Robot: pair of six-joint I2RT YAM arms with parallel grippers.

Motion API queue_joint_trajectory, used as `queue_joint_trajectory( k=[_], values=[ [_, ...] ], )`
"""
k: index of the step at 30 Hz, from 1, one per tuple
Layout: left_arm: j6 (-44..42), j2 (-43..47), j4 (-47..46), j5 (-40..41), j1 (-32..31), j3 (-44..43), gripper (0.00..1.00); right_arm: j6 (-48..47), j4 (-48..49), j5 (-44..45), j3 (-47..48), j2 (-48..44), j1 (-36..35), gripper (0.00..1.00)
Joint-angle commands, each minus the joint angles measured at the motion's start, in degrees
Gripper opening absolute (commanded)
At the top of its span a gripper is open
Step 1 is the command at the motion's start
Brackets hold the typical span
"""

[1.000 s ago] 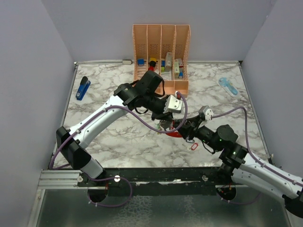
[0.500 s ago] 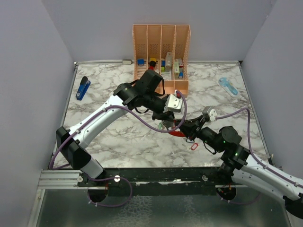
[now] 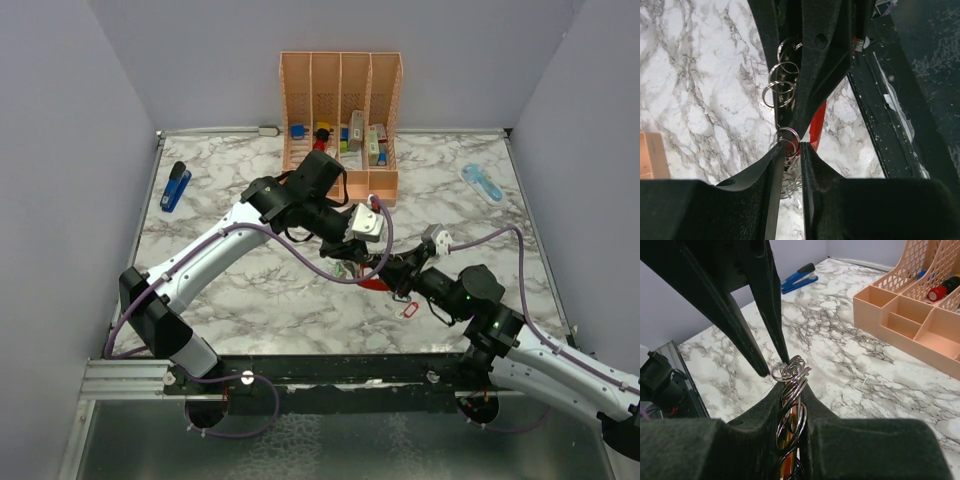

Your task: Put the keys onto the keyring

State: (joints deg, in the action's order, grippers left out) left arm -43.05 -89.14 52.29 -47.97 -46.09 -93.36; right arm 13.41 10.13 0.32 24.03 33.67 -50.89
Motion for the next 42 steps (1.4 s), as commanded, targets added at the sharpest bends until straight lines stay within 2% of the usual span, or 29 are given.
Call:
queue_joint_trajectory(
  k=[1,12,19,31,35,42],
  values=[
    [-1.1,1.5,1.1,-4.0,-0.1,1.7,0.23,-0.2,1.5,-0.8,0.9,-0.3,0.1,0.02],
    [1.2,0.8,-2.8,-0.5,-0.1,4.0,0.2,0.3,0.6,-0.9,1.4,-0.6,0.1,0.02],
    [2.6,0.9,-5.0,3.1,-0.1,4.2,0.23,0.2,0.8,-0.9,1.3,-0.4,0.1,0.02],
    [2.4,1.2,-5.1,3.3,-0.1,3.7,0.27,1.0,1.3,-1.1,1.1,-0.5,0.1,0.02],
    [1.3,1.6,-4.7,1.7,-0.1,4.8,0.35,1.1,1.3,-1.1,1.2,-0.8,0.1,0.02],
    [0.8,1.4,-5.1,1.6,-0.1,5.7,0.34,1.2,1.4,-1.1,1.3,-0.4,0.1,0.02]
  ],
)
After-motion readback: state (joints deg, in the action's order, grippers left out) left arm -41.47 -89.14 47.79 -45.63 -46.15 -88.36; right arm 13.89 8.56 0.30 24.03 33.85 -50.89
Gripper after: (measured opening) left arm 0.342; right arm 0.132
